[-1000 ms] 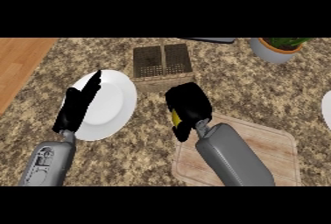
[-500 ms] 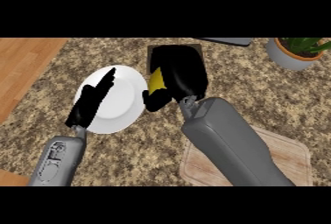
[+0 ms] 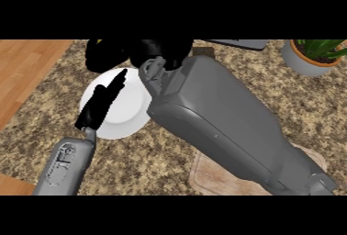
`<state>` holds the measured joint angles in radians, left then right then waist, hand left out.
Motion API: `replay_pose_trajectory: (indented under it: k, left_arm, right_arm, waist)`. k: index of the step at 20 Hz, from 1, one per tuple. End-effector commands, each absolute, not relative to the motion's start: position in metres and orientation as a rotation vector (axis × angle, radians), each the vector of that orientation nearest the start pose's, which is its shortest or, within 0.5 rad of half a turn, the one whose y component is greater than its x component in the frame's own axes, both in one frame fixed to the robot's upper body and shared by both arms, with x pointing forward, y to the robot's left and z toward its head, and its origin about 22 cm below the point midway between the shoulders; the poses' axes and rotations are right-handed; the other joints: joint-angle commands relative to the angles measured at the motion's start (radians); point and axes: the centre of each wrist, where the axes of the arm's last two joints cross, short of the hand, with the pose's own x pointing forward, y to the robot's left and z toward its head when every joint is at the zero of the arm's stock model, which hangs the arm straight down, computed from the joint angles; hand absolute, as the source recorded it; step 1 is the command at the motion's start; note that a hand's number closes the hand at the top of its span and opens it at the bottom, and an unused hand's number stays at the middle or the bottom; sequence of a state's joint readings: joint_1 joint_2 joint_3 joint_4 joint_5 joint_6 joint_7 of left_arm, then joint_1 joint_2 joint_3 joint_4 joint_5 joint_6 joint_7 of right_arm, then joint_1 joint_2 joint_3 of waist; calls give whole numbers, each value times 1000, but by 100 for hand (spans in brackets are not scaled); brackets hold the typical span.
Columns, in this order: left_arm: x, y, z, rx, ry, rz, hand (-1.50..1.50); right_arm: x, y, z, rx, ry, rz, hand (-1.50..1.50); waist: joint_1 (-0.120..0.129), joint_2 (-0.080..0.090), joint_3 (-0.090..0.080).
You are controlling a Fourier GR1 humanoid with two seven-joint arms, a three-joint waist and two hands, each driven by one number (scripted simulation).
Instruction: Pick the lemon from the cutting board and place it in the basket
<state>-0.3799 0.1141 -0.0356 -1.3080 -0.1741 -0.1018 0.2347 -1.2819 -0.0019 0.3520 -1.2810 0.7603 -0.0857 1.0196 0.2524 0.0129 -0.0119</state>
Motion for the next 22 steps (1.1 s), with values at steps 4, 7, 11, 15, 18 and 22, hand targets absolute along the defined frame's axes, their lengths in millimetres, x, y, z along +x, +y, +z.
replay_pose_trajectory:
  k: [4,7,11,15,18,22]
  left_arm:
    - [336,199,46,113,-1409,-418,0]
    - [335,219,44,142,-1391,-410,0]
    - [333,224,41,177,-1391,-381,0]
    - [330,223,36,191,-1380,-363,0]
    - [333,232,40,195,-1391,-326,0]
    - [321,250,27,208,-1391,-315,0]
  right_arm:
    - [311,57,366,-880,-1686,480,150]
    - [307,72,387,-953,-1665,463,150]
    - [322,84,396,-1131,-1523,552,150]
    - [334,92,399,-1280,-1387,620,150]
    - [342,92,406,-1264,-1310,657,150]
    - [359,88,402,-1323,-1240,676,150]
  waist:
    - [-19,5,-4]
    - [-36,0,-5]
    - [-72,1,-5]
    - [-97,1,-3]
    - [-114,7,-1]
    - [-134,12,1]
